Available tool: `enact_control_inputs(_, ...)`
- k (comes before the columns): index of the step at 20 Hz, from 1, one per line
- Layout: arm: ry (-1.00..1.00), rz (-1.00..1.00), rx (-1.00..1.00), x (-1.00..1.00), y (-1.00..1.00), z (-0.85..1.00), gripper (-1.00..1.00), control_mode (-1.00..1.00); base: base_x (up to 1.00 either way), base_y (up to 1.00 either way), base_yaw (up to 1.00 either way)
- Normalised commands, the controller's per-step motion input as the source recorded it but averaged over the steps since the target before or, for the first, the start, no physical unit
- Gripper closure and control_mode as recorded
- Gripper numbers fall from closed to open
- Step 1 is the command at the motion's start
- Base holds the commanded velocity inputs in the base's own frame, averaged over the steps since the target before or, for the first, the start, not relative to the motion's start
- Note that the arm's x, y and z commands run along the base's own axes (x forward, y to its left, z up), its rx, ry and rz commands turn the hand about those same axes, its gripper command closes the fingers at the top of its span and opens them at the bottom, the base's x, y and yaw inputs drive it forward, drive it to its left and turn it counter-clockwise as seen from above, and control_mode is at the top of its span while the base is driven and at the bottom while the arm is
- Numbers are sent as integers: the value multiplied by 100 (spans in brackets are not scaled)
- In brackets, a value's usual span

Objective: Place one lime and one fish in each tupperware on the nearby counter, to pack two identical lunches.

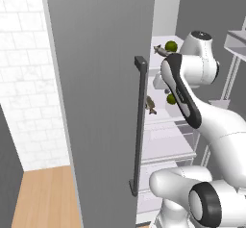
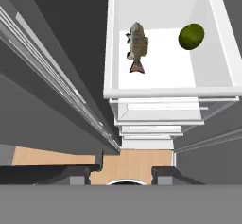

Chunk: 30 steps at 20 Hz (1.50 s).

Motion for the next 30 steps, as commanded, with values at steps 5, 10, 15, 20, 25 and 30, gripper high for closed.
enact_control_inputs(5,-4,0,0,5,-2,0,-100,-100,0,0,0)
enact_control_inputs(10,-25,1,-6,33,-29,5,-100,-100,0,0,0)
enact_control_inputs(15,-37,12,-15,36,-23,34,-100,-100,0,0,0)
enact_control_inputs(20,-32,15,-32,16,-3,84,-100,-100,0,0,0)
enact_control_inputs(25,-8,12,-17,53,-29,56,-100,-100,0,0,0)
enact_control_inputs(30,2,5,-2,86,-34,26,-100,-100,0,0,0)
